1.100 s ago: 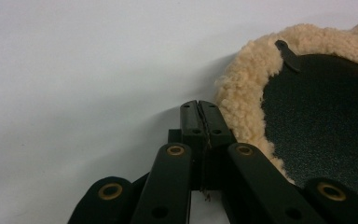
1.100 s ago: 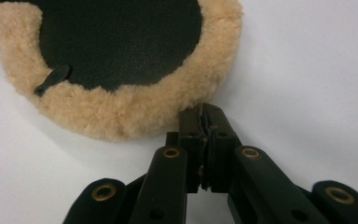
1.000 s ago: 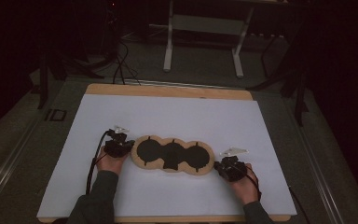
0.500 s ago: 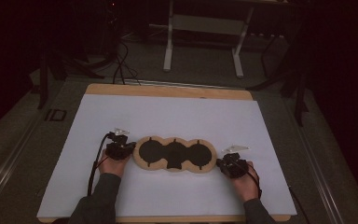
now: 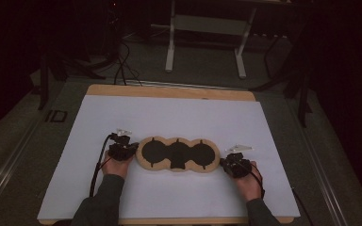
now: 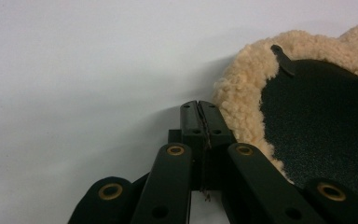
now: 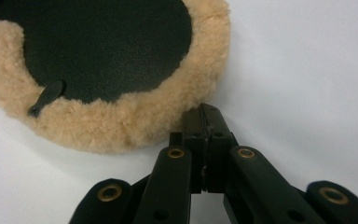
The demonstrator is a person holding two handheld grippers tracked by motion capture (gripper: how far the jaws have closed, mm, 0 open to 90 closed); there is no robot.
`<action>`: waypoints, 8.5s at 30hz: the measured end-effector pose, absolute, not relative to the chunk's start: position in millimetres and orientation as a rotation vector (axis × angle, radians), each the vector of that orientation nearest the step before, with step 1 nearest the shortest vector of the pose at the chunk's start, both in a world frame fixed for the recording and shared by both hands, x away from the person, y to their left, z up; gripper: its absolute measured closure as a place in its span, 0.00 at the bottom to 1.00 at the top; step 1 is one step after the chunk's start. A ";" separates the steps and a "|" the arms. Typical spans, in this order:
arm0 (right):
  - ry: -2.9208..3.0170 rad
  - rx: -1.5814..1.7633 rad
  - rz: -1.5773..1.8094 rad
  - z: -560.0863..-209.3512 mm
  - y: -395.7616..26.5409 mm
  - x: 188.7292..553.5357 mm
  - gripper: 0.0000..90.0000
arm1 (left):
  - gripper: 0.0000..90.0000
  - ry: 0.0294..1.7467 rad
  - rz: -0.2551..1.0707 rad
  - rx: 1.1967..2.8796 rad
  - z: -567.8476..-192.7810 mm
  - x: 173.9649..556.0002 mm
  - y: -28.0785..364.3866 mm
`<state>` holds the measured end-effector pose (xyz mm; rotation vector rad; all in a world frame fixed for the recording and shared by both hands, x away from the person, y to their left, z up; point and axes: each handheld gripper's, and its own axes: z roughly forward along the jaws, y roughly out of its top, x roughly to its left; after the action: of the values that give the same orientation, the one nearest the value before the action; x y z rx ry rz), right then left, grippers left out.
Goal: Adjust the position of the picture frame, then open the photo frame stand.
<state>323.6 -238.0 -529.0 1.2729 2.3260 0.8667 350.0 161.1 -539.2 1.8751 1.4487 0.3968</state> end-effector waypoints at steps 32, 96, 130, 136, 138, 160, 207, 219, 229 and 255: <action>2.280 1.295 0.880 -531.0 -238.1 330.0 1.00 | 1.00 1.435 0.407 1.896 -539.1 348.6 160.7; 2.212 1.262 0.940 -513.5 -246.0 316.2 0.52 | 0.58 1.138 0.556 1.837 -483.4 301.7 167.8; 2.220 1.234 0.960 -508.5 -245.0 309.9 0.52 | 0.66 0.864 0.455 1.959 -480.7 287.5 118.4; 2.216 1.242 0.965 -508.9 -246.0 310.2 0.51 | 0.69 0.827 0.423 1.975 -483.7 285.3 110.4; 2.216 1.240 0.964 -509.0 -245.8 310.2 0.51 | 0.70 0.820 0.411 1.982 -484.8 284.9 108.0; 2.217 1.237 0.949 -510.6 -246.3 310.3 0.51 | 1.00 0.761 0.325 2.084 -503.6 281.5 82.0; 2.217 1.237 0.952 -511.0 -247.5 310.3 0.51 | 1.00 0.792 0.298 2.198 -533.9 286.3 67.2; 2.221 1.236 0.945 -511.5 -246.8 310.5 0.51 | 1.00 0.790 0.292 2.176 -531.6 286.7 67.0; 2.225 1.232 0.943 -512.2 -246.1 310.8 0.51 | 1.00 0.785 0.301 2.121 -517.0 289.9 67.4; 2.222 1.235 0.944 -511.9 -246.7 310.6 0.51 | 0.92 0.702 0.331 2.102 -500.3 281.6 61.1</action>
<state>310.6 -246.7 -511.9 1.2348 2.2224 0.9437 281.6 61.1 -500.3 2.1017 0.7024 0.3312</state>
